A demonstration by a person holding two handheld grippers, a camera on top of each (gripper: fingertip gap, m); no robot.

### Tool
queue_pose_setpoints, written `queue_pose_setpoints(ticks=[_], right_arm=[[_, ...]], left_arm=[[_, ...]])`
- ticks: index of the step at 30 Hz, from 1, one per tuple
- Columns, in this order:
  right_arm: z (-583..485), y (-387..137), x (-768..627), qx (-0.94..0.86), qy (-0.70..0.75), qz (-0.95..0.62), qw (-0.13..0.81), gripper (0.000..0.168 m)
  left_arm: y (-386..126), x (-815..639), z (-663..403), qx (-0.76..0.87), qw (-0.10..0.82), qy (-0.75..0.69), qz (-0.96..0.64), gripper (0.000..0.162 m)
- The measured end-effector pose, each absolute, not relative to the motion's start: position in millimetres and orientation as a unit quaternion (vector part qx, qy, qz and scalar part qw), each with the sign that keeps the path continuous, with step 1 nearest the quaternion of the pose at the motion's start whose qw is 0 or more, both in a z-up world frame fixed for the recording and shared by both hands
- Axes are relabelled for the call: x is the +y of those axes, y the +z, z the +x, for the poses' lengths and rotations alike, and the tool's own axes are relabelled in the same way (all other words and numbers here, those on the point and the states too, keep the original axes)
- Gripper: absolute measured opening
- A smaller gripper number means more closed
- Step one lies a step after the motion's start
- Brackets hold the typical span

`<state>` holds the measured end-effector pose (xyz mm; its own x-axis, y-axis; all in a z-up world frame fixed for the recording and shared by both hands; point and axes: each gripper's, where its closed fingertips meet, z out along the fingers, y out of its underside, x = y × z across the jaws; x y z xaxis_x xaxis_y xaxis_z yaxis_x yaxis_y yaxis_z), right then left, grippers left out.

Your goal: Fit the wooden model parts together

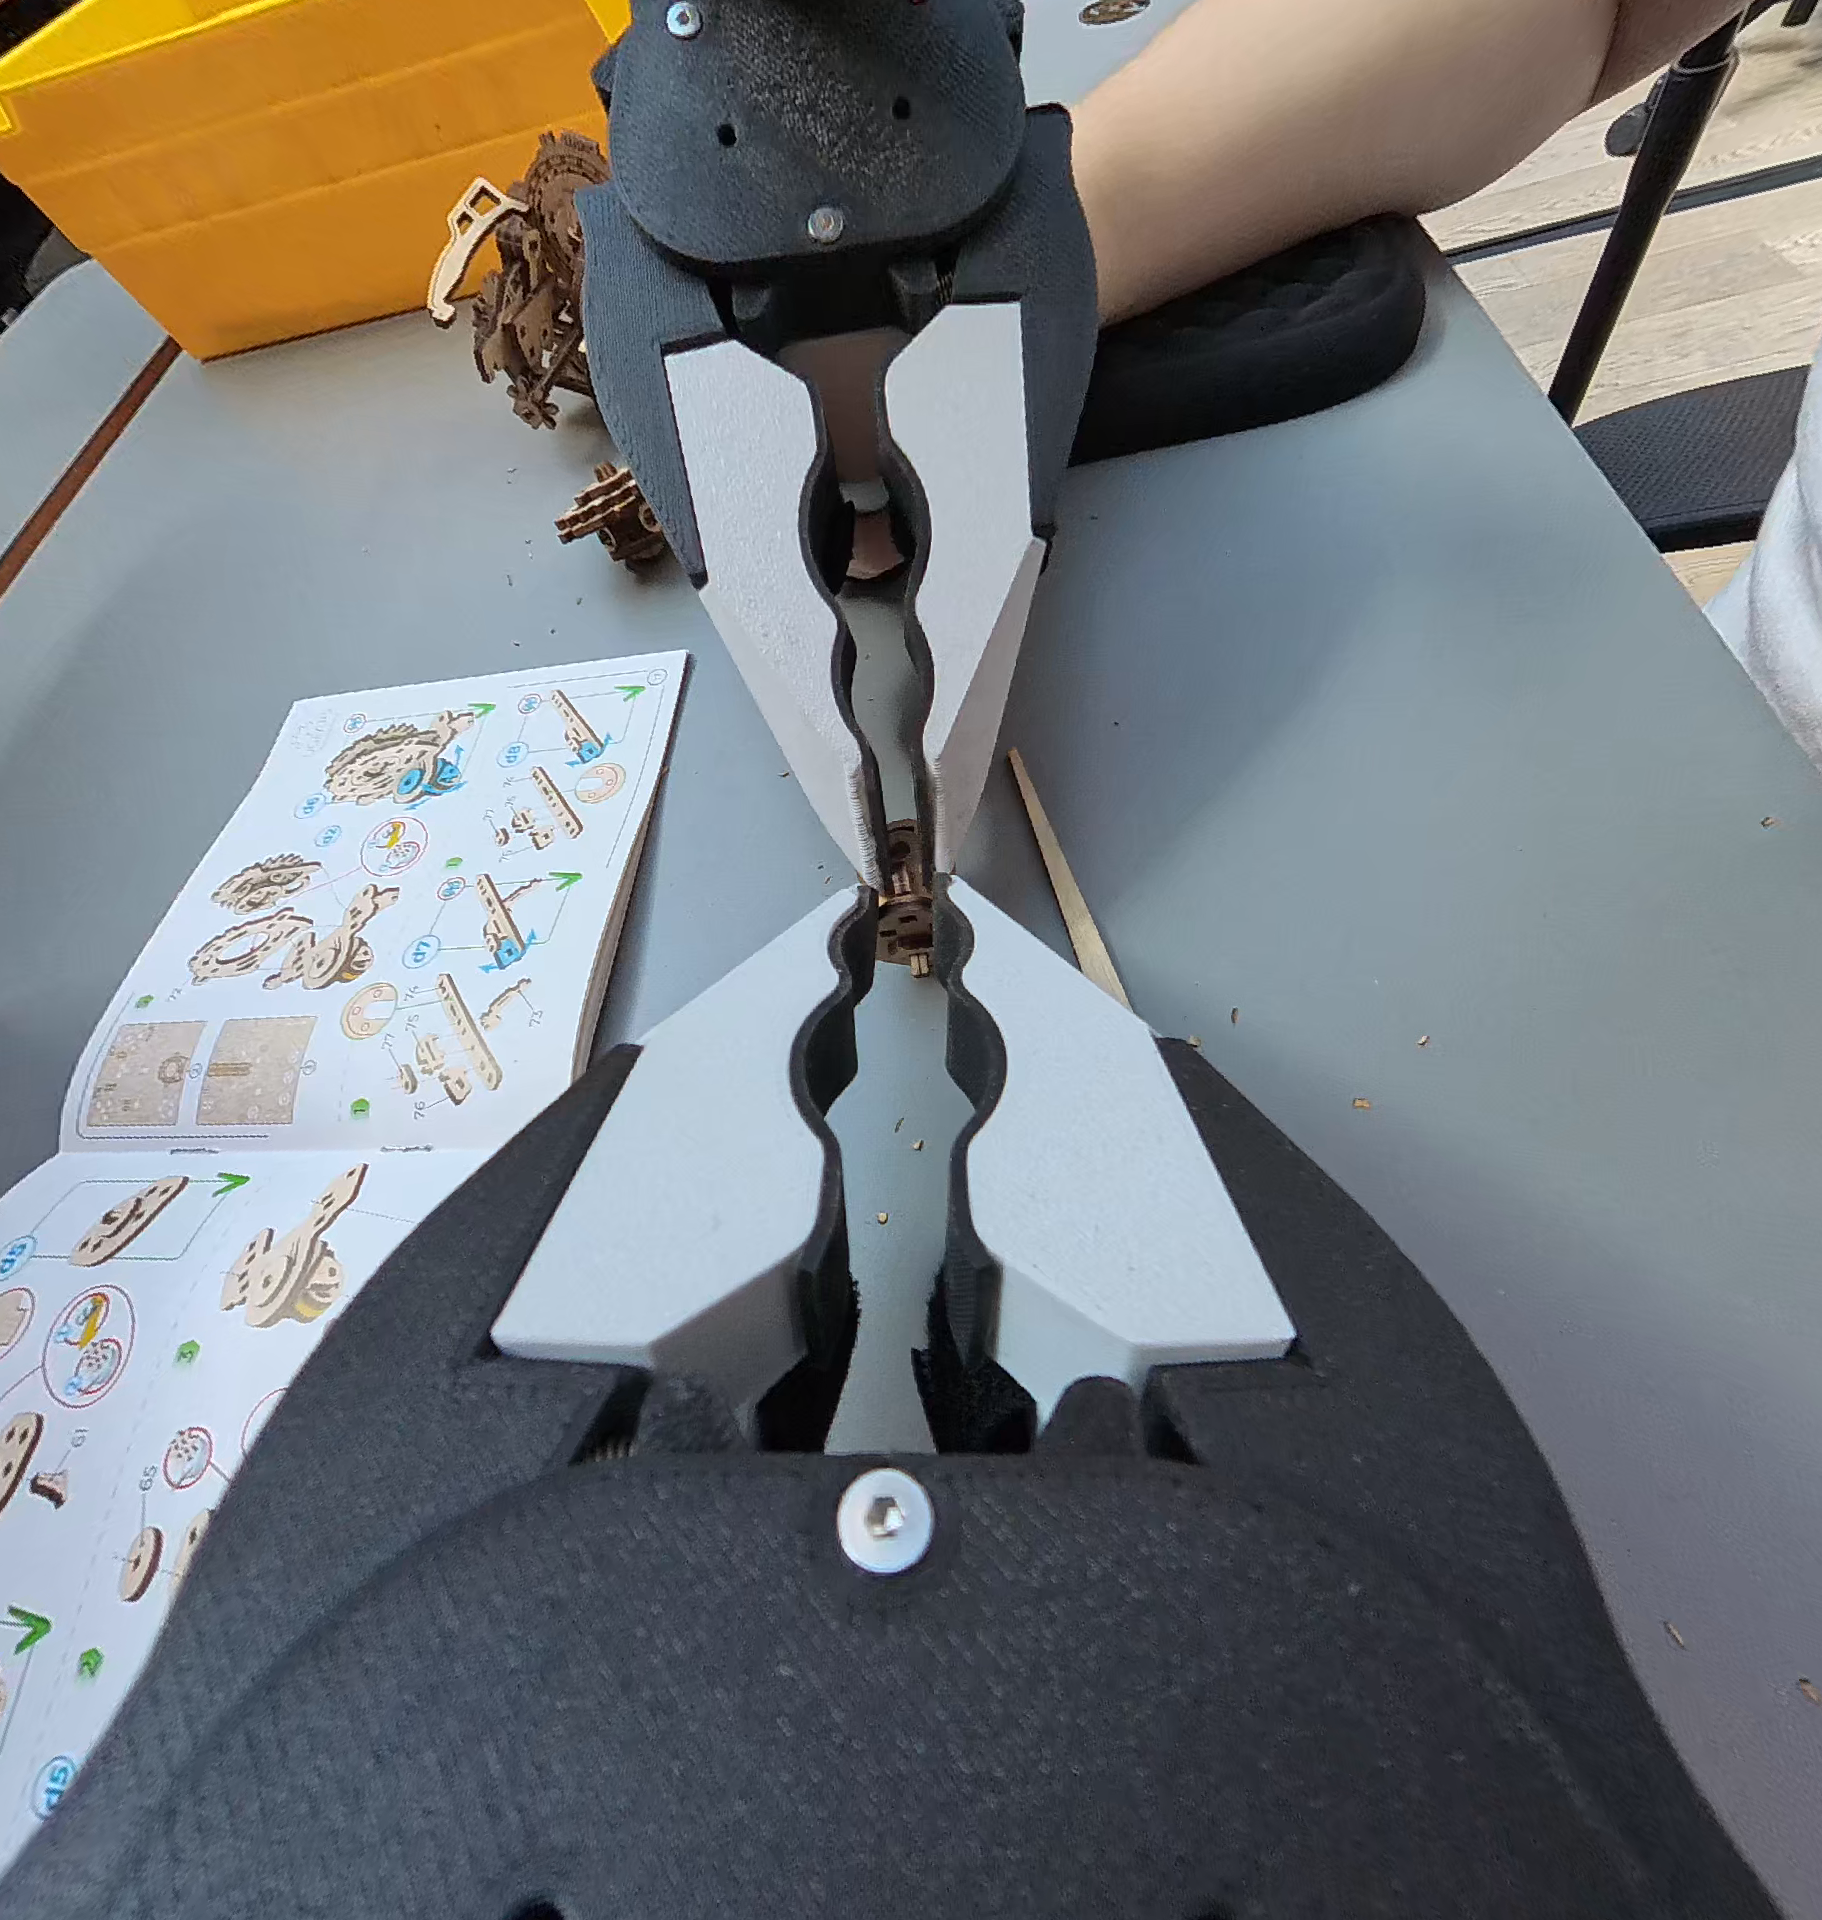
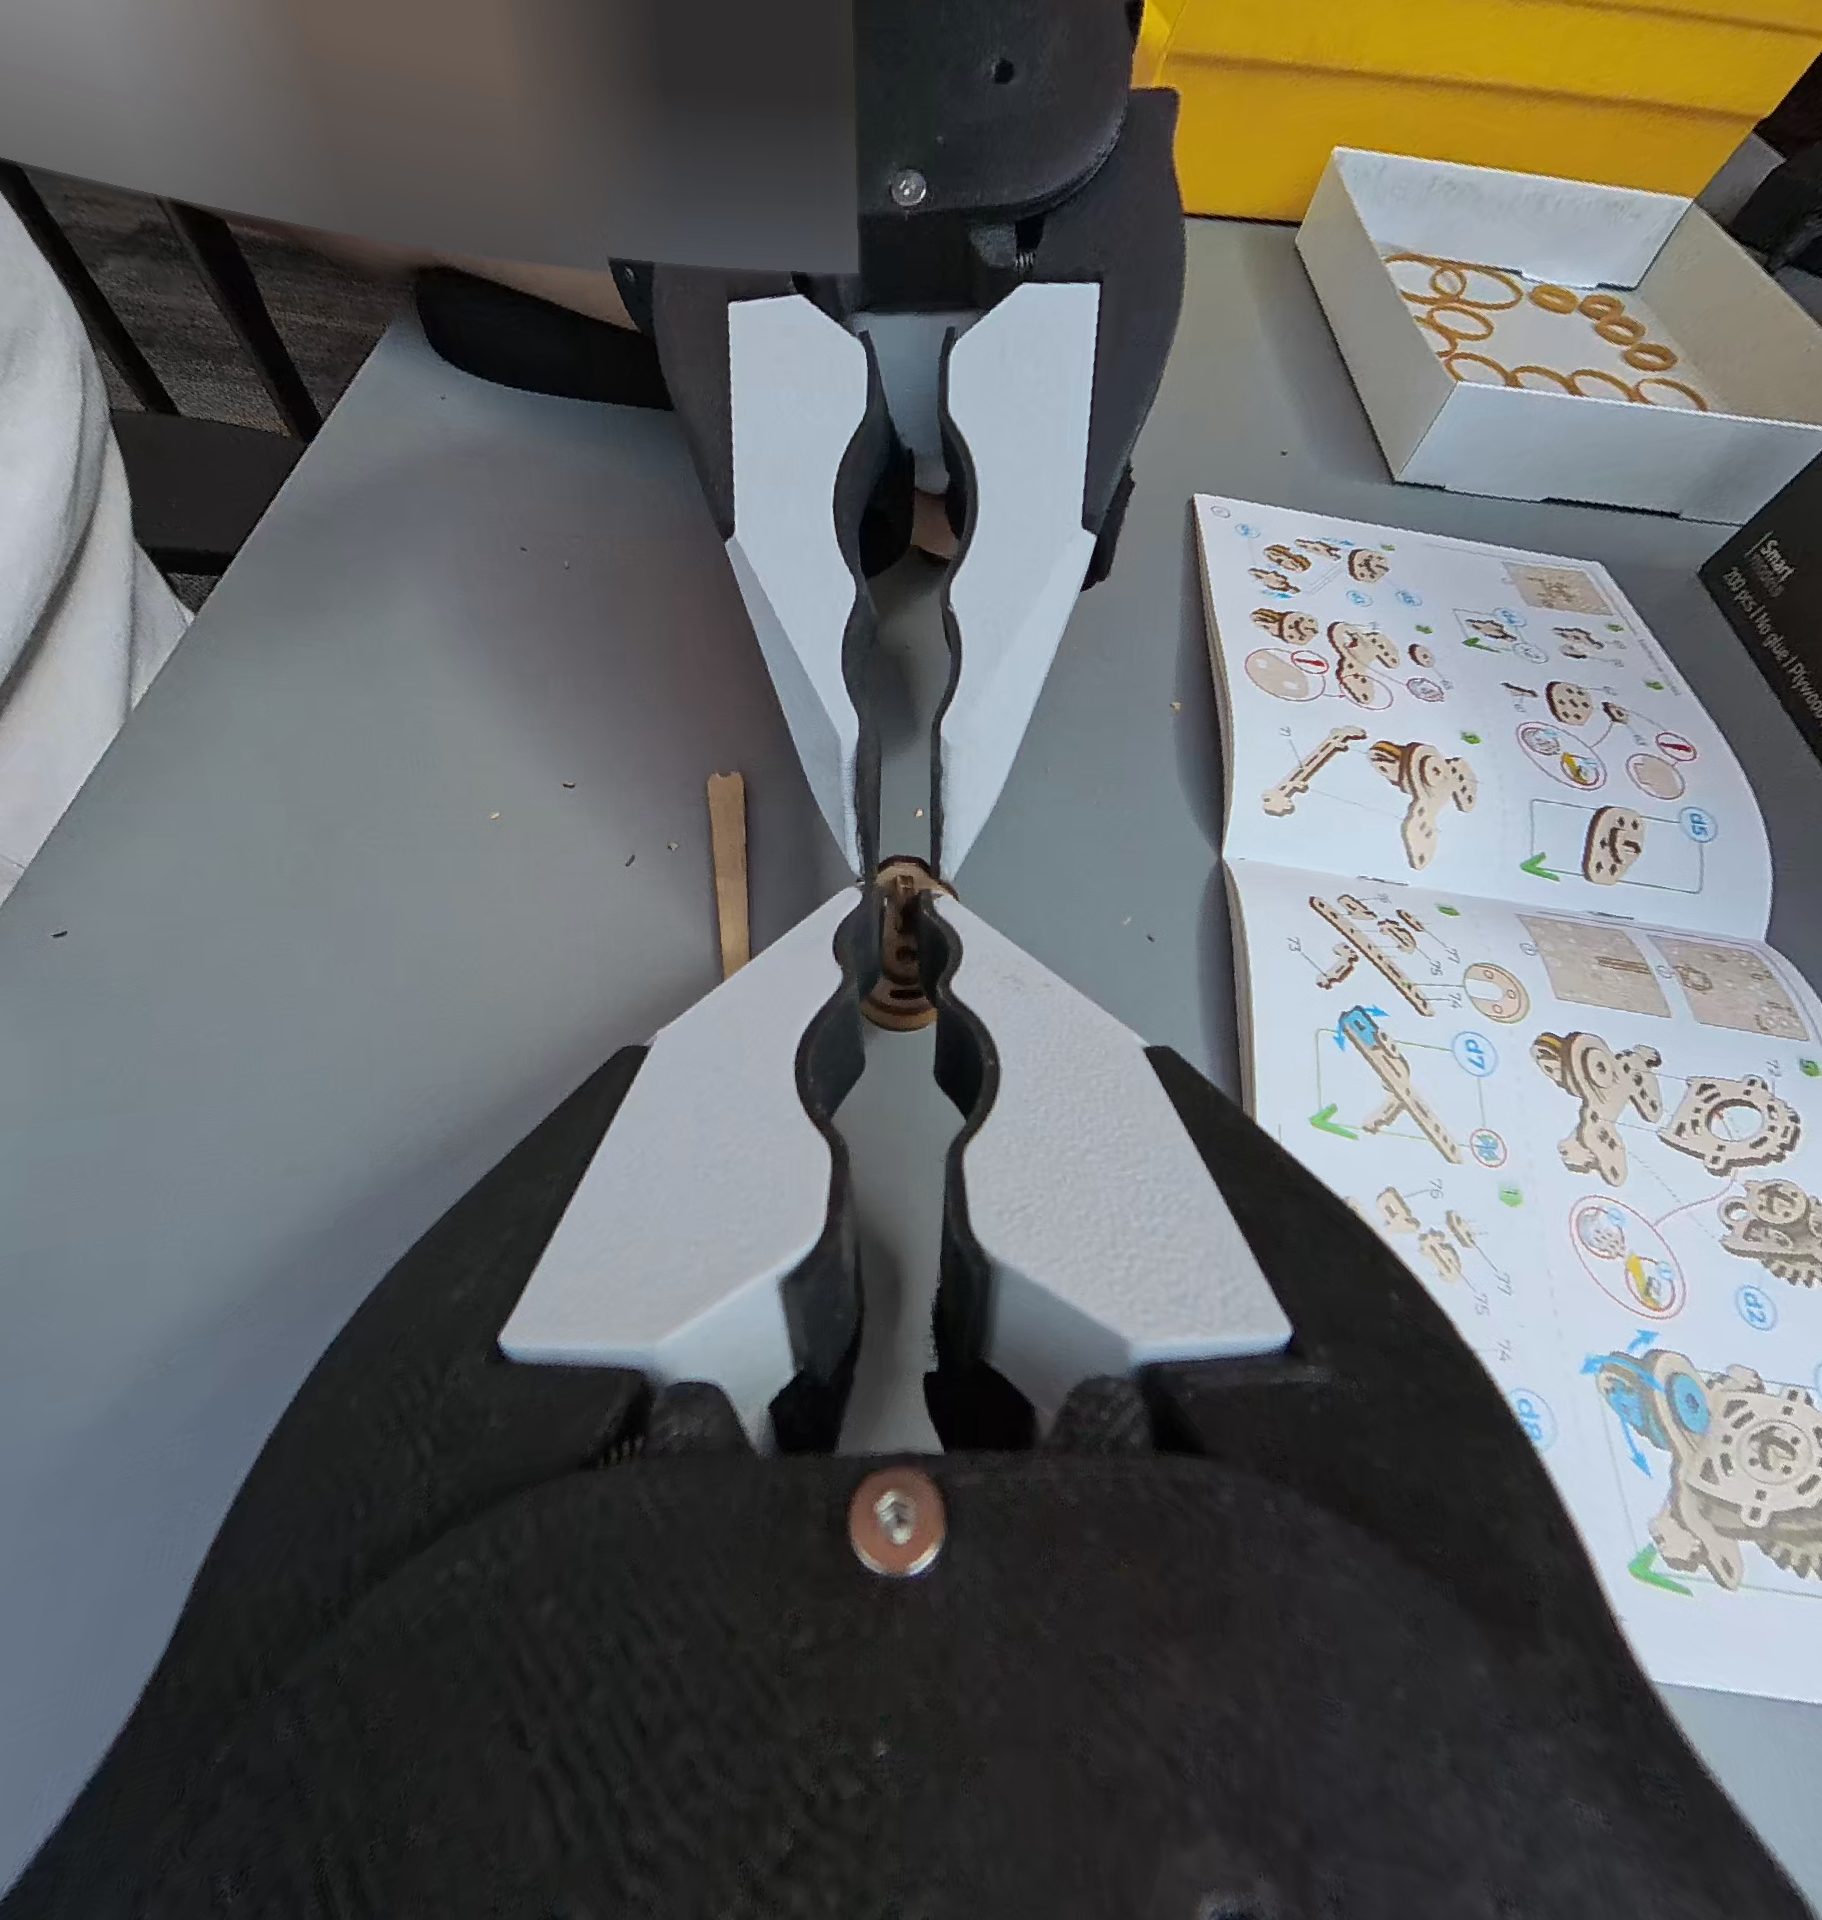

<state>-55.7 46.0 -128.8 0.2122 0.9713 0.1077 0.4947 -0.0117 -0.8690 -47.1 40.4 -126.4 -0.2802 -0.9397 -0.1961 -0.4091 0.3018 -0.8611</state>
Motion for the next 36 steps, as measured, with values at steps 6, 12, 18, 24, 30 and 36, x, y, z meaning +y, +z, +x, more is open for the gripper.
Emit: queue_pose_setpoints(ticks=[6,12,18,24,30,36], right_arm=[[-55.9,-128.5,44.9,-0.563,0.285,-0.651,0.422,0.001],[-55.7,-127.4,45.3,-0.558,0.293,-0.653,0.419,0.002],[-55.6,-127.7,46.0,-0.559,0.289,-0.654,0.421,0.002],[-55.7,-127.7,46.4,-0.559,0.286,-0.654,0.422,0.002],[-57.1,-127.5,46.2,-0.561,0.287,-0.652,0.422,0.002],[-57.6,-127.5,46.8,-0.561,0.286,-0.652,0.422,0.002]], left_arm=[[-126.5,38.6,-47.7,0.719,0.368,-0.360,-0.467,0.008],[-126.6,39.1,-48.5,0.720,0.367,-0.361,-0.466,0.008],[-126.7,40.1,-49.5,0.718,0.365,-0.361,-0.469,0.009],[-122.6,45.3,-58.6,0.708,0.339,-0.386,-0.485,0.004],[-129.6,42.9,-55.2,0.718,0.342,-0.368,-0.482,0.005],[-130.0,42.3,-55.8,0.721,0.341,-0.368,-0.478,0.002]])
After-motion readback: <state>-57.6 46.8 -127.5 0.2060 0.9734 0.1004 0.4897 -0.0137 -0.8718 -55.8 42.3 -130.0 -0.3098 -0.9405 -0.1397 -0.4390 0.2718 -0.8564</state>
